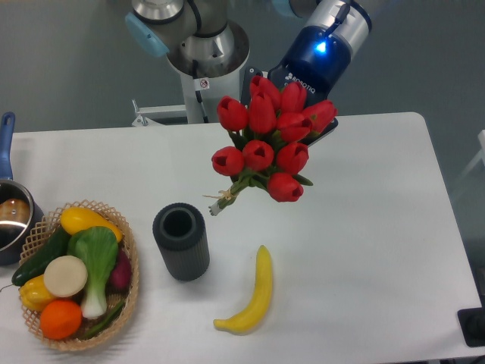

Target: Place the flowers on the table

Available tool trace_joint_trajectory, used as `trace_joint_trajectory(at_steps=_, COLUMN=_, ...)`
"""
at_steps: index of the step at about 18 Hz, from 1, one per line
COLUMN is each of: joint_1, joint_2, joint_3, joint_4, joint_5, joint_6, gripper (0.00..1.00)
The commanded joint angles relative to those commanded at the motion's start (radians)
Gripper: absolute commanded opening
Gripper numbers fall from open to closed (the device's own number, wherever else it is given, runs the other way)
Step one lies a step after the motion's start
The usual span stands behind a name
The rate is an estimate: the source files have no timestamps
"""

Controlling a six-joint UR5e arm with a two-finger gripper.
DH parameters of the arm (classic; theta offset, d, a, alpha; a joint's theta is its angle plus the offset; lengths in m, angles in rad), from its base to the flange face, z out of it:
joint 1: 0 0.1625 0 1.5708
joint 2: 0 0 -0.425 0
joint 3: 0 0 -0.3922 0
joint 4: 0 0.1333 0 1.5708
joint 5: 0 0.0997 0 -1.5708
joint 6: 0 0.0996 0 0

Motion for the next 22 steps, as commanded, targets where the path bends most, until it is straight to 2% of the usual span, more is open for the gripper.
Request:
trace_joint_trajectory(at_steps=9, joint_1=0.002, joint_2=0.0, joint_3=0.014, joint_4=-0.003, joint_5=0.006, joint_6=-0.015, gripper=0.4)
trace_joint_trajectory(at_steps=12, joint_1=0.003, joint_2=0.003, joint_3=0.025, joint_4=-0.006, joint_5=0.04, joint_6=-0.014, gripper=0.4)
trace_joint_trajectory(at_steps=15, joint_1=0.015, joint_2=0.003, joint_3=0.023, joint_4=-0.005, joint_5=0.153, joint_6=-0.012, gripper=0.4)
trace_joint_trajectory(at_steps=17, joint_1=0.012, joint_2=0.003, joint_3=0.044, joint_4=-0.014, joint_5=0.236, joint_6=-0.015, gripper=0.4)
trace_joint_trajectory(at_steps=21, joint_1=0.008, joint_2=0.018, joint_3=0.023, joint_4=-0.026, joint_5=0.509, joint_6=-0.011, gripper=0.4)
trace_joint_trajectory(at_steps=22, joint_1=0.015, joint_2=0.015, joint_3=0.023, joint_4=-0.029, joint_5=0.546, joint_6=-0.008, gripper=0.39)
